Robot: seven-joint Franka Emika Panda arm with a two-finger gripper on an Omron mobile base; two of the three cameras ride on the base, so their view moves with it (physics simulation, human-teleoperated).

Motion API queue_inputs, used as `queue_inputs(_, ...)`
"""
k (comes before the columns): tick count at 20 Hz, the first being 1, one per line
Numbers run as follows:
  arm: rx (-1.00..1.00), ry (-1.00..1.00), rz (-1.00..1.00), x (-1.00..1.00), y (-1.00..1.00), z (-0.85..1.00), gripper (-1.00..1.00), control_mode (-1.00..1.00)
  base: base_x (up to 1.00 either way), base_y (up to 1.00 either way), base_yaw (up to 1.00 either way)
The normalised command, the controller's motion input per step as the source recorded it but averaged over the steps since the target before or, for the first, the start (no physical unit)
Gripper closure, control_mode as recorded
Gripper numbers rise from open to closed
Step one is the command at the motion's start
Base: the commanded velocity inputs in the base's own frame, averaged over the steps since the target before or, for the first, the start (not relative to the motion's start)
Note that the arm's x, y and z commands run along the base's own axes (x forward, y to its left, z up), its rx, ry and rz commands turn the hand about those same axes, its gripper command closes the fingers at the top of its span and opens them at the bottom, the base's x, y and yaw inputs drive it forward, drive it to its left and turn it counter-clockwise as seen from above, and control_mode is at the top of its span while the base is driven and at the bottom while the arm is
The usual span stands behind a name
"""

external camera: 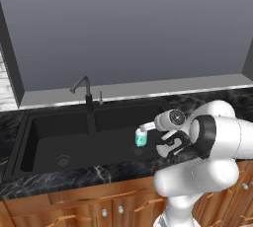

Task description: Place the teapot in the left basin and the mug in the right basin of the sink.

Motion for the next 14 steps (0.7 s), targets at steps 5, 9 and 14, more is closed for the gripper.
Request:
queue_inputs(5, 0.00, 0.08, 0.00, 0.01, 0.00, 0.82, -1.00, -1.00, 0.00, 0.00, 0.00)
queue_inputs(9, 0.04, 0.09, 0.00, 0.08, 0.00, 0.81, -1.00, -1.00, 0.00, 0.00, 0.00)
queue_inputs(14, 0.14, 0.16, 0.00, 0.10, 0.01, 0.24, -1.00, -1.00, 0.00, 0.00, 0.00)
